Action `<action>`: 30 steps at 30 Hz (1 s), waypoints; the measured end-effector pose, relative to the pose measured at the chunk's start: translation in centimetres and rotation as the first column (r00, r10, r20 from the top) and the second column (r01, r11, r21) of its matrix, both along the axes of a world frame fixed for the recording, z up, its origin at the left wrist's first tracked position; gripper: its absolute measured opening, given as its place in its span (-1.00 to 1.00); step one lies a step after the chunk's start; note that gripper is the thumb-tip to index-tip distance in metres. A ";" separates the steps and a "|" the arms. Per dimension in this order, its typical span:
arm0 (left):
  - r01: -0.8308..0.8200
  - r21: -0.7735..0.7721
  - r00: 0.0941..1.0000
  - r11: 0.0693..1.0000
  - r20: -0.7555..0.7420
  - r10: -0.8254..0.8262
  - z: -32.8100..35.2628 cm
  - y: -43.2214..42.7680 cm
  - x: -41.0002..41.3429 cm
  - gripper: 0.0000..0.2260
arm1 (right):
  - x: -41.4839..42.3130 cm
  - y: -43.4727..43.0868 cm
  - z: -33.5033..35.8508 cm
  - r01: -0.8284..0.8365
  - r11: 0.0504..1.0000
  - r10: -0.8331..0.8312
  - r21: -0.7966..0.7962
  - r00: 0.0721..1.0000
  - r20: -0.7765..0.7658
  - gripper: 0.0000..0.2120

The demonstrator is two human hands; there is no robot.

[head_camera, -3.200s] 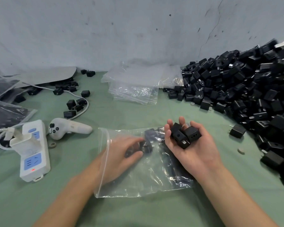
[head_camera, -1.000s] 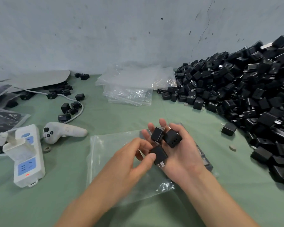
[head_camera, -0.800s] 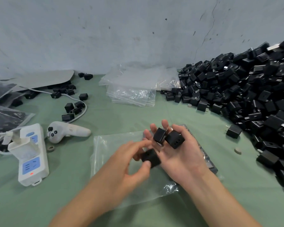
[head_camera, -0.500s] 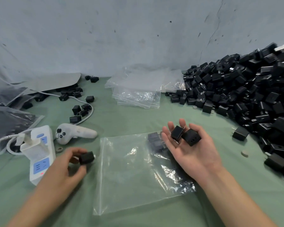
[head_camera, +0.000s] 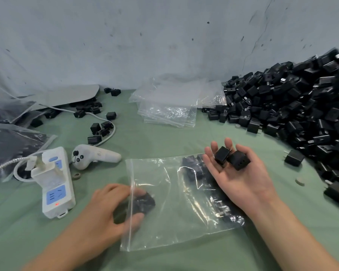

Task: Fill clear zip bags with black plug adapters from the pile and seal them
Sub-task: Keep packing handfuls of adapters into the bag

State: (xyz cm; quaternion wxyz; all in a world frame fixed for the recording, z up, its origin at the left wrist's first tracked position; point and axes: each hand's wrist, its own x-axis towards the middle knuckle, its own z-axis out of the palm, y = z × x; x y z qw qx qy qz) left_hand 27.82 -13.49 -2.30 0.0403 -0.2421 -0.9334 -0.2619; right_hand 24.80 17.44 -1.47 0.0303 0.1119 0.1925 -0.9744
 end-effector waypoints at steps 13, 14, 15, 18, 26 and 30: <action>0.186 -0.174 0.978 0.967 -0.059 -0.199 0.0 4.6 -3.0 -0.67 | -0.2 -0.1 -0.4 0.001 1.000 -0.001 0.002 1.000 0.006 -0.83; 0.195 -0.169 0.977 0.966 -0.055 -0.207 0.0 5.0 -3.2 -0.67 | -0.2 -0.1 -0.4 -0.002 1.000 0.002 0.006 1.000 0.005 -0.83; 0.197 -0.144 0.978 0.970 -0.047 -0.205 -0.1 5.3 -3.2 -0.64 | -0.3 -0.2 -0.4 -0.006 1.000 0.006 0.008 1.000 0.004 -0.82; 0.157 -0.061 0.988 0.986 0.013 -0.157 -0.4 6.4 -3.4 -0.54 | -0.3 -0.2 -0.3 -0.015 1.000 0.015 0.009 1.000 -0.001 -0.82; 0.237 0.010 0.972 0.972 -0.006 -0.237 -0.6 9.0 -4.5 -0.66 | -0.3 -0.1 -0.4 -0.028 1.000 0.028 0.008 1.000 0.011 -0.82; 0.192 0.001 0.981 0.981 -0.025 -0.192 -1.3 9.5 -4.8 -0.61 | -0.3 -0.1 -0.4 -0.025 1.000 0.025 0.001 1.000 0.003 -0.81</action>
